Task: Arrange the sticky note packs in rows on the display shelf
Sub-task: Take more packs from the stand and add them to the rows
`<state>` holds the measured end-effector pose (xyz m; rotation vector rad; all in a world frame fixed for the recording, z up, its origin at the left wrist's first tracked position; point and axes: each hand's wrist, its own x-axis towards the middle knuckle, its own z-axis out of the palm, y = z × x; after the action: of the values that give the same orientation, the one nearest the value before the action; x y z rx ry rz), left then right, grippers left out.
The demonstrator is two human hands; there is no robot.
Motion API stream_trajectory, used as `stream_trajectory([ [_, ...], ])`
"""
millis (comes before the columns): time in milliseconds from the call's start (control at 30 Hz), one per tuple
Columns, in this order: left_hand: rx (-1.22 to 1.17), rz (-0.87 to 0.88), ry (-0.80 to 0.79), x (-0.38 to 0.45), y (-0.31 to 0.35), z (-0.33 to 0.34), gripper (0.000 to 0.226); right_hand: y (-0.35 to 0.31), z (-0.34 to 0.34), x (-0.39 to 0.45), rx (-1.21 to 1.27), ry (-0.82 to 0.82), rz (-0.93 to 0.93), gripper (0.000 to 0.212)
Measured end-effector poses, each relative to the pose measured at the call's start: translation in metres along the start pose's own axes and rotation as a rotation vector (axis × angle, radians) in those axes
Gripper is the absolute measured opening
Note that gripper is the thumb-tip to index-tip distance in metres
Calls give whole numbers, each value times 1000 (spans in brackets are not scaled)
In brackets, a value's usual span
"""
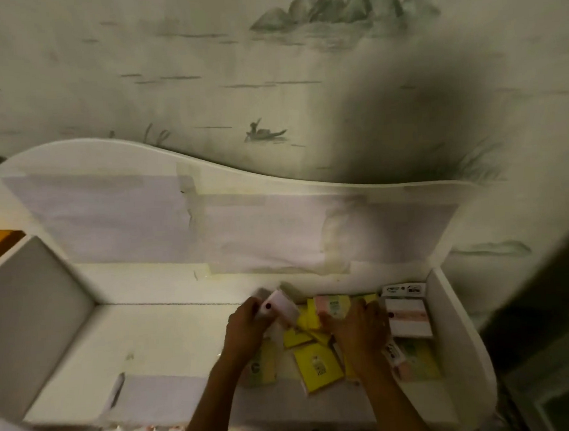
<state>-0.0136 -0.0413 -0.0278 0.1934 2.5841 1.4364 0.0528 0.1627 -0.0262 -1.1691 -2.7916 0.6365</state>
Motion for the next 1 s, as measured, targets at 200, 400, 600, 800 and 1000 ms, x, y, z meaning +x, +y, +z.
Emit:
stream_trajectory([
  [200, -533, -205, 22, -4, 3, -13, 14, -10, 2, 10, 63, -14, 13, 96],
  [400, -702, -232, 32, -13, 14, -21, 19, -9, -1, 11, 364, -28, 44, 97],
  [600, -800, -238, 4, -30, 15, -27, 23, 4, -10, 14, 916, -255, 172, 65],
  [800, -786, -222, 68, -62, 14, -38, 23, 5, -20, -12, 1258, -502, 86, 26],
  [1000, -795, -229, 211, -95, 1, -67, 21, -15, -19, -37, 1351, -656, 10, 24],
])
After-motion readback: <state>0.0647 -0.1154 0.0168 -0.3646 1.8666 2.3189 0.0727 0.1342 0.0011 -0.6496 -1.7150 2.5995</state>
